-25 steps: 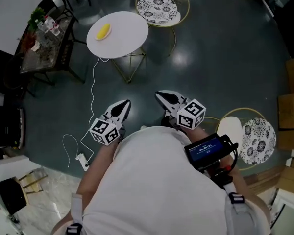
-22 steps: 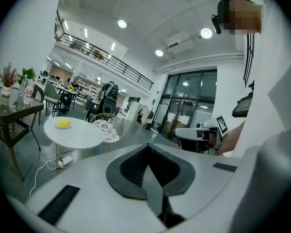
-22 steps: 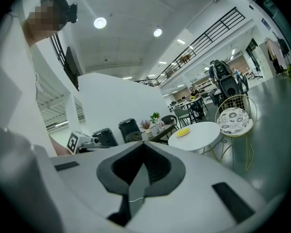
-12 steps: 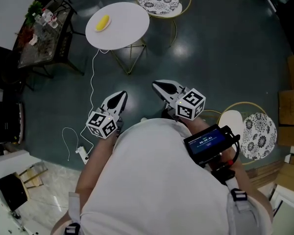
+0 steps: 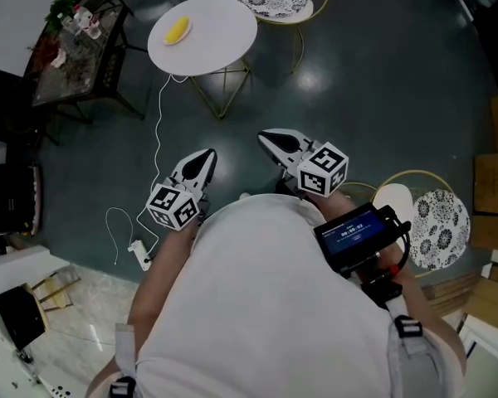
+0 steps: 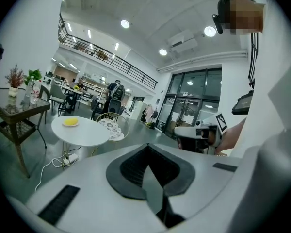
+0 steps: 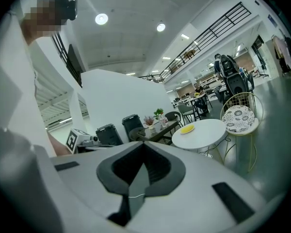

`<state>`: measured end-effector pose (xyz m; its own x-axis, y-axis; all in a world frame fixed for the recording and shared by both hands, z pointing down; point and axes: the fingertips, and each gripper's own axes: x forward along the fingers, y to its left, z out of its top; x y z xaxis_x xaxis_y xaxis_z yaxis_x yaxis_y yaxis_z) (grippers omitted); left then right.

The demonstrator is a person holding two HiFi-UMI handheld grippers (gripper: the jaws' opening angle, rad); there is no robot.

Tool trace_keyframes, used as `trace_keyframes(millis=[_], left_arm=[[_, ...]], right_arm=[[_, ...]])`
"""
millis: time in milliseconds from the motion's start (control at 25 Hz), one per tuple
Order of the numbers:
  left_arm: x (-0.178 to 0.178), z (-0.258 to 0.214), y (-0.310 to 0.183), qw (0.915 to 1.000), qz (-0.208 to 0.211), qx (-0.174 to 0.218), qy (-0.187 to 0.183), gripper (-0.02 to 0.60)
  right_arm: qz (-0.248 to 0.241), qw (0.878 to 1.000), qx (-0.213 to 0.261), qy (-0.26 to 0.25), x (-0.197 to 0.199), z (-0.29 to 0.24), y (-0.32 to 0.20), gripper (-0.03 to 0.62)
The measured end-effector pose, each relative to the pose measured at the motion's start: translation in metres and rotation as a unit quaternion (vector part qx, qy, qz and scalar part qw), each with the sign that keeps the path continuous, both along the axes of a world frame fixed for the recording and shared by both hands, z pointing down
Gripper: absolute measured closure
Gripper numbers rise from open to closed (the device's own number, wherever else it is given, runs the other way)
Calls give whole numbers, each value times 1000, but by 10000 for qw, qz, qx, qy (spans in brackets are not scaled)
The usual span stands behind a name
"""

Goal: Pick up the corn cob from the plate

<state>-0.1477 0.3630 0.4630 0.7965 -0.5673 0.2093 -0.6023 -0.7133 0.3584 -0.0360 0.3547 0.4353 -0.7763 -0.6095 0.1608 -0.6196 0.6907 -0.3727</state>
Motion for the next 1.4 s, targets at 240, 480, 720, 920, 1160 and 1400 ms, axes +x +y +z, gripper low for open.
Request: trace_keyframes(millis=[240, 480, 720, 920, 1160, 1400], left_arm=[[-5, 6, 1, 9998, -172, -107, 18, 575], [-8, 10, 13, 9993, -346, -171, 8, 574], [-22, 15, 24, 9971, -682, -317, -98, 575], [-7, 25, -42, 9928, -1063, -519, -211, 574], [14, 13, -90, 9905, -1252, -510, -247, 575], [26, 5, -121, 9872, -1448, -508, -445, 574]], right_arm=[[-20, 10000, -67, -20, 1, 1, 0, 586], [-134, 9995, -263, -57, -7, 13, 14, 586], [-468, 9984, -305, -95, -22, 13, 16, 586], [-748, 9961, -457, -126, -4, 27, -55, 586], [-861, 9951, -447, -208, 22, 19, -102, 586], [-977, 9933, -480, -396, 42, 17, -134, 586]])
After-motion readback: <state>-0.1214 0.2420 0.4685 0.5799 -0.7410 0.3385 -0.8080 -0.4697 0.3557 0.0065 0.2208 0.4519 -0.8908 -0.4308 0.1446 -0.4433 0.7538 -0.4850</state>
